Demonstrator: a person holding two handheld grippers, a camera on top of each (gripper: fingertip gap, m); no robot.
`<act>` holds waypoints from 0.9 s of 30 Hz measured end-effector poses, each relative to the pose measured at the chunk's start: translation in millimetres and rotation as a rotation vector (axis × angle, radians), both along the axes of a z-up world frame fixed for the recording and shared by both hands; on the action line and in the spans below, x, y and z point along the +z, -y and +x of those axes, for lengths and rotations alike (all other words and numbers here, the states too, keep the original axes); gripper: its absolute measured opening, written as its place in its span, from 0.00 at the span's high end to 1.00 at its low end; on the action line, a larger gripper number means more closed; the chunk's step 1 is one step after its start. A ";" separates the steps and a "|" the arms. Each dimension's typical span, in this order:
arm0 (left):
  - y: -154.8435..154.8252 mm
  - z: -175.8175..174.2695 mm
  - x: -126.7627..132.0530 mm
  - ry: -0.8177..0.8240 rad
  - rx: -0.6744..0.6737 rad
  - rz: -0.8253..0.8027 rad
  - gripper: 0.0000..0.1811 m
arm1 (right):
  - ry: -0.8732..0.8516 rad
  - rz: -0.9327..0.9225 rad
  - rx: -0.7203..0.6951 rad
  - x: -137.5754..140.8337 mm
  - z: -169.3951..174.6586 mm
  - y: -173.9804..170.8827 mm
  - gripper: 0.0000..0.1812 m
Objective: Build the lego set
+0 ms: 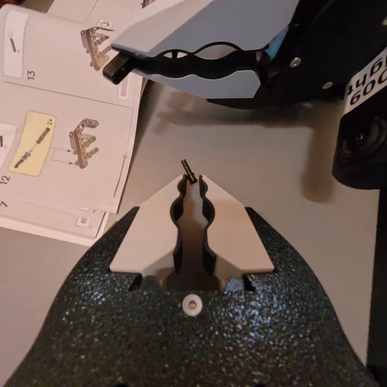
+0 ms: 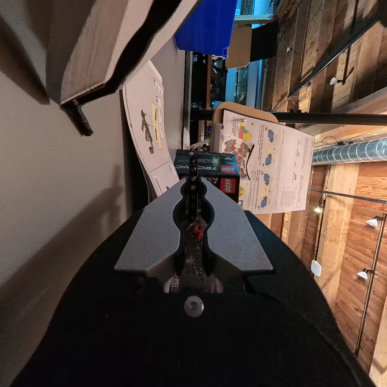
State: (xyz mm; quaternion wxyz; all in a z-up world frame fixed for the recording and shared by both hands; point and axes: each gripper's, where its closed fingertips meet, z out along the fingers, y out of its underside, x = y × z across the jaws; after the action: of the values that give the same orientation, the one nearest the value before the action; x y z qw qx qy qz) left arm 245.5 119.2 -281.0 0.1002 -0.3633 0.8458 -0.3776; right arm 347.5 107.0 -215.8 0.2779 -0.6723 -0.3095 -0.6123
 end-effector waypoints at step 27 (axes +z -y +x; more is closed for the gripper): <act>3.1 29.7 72.4 -0.049 0.284 -0.881 0.98 | 0.003 0.115 0.033 15.7 -16.3 -15.2 0.98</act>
State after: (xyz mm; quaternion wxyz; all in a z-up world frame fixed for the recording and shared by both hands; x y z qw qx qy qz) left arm 275.2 116.1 -208.6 -0.0329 -0.4921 0.5488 -0.6749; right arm 331.1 122.2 -200.0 0.3256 -0.6489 -0.2856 -0.6255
